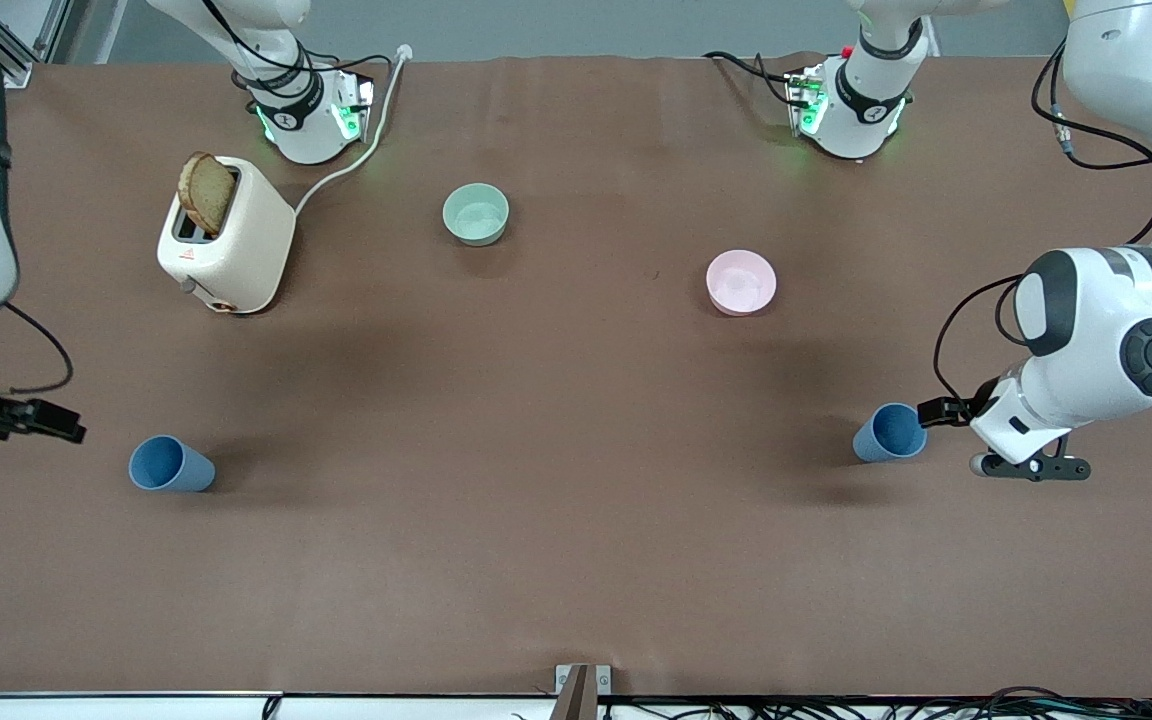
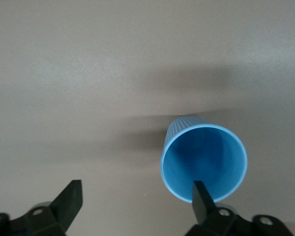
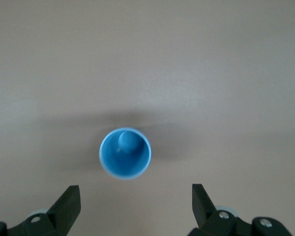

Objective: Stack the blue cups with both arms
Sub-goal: 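Close the left gripper and the right gripper on the blue cups' rims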

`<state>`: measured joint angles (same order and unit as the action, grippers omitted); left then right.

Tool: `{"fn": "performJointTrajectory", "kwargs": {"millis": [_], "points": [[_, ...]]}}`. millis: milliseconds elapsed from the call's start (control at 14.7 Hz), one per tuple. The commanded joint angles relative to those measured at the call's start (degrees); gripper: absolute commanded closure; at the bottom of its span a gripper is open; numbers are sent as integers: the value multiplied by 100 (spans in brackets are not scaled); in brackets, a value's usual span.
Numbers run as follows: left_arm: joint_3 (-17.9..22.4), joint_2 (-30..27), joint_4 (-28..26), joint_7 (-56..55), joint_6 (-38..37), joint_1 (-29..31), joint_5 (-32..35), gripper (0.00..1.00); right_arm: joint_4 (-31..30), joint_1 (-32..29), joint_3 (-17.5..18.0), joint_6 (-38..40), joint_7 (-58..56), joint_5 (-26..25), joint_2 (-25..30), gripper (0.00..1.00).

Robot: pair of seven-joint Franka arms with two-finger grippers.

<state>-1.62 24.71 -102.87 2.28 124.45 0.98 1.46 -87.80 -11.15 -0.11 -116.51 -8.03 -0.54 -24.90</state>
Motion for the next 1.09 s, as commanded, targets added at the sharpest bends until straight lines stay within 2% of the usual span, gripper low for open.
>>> {"fn": "performJointTrajectory", "kwargs": {"millis": [0, 272, 408, 476, 544, 612, 816, 884, 1020], "points": [[-40, 112, -260, -9, 439, 8, -137, 13, 61, -123, 73, -415, -93, 10, -505, 1], [-102, 332, -207, -26, 650, -18, -155, 39, -9, -255, 99, -786, -286, 19, -937, 6], [-119, 376, -181, -44, 651, -45, -155, 60, -280, -264, 108, -917, -286, 124, -964, 12], [-119, 376, -181, -44, 642, -45, -155, 74, -413, -264, 108, -1100, -295, 299, -964, 14], [-128, 367, -181, -53, 642, -36, -164, 89, -510, -273, 108, -1233, -339, 361, -982, 22], [-137, 359, -172, -53, 642, -36, -199, 98, -511, -273, 108, -1295, -365, 388, -1078, 33], [-294, 297, 38, -315, 572, -36, -427, 100, -467, -273, 108, -1304, -331, 458, -1114, 84], [-408, 227, 91, -551, 493, -27, -427, 100, -467, -273, 99, -1296, -339, 668, -1114, 93], [-707, 165, 389, -1192, 64, -62, -427, 100, -458, -264, 99, -1252, -330, 828, -1105, 97]]}}
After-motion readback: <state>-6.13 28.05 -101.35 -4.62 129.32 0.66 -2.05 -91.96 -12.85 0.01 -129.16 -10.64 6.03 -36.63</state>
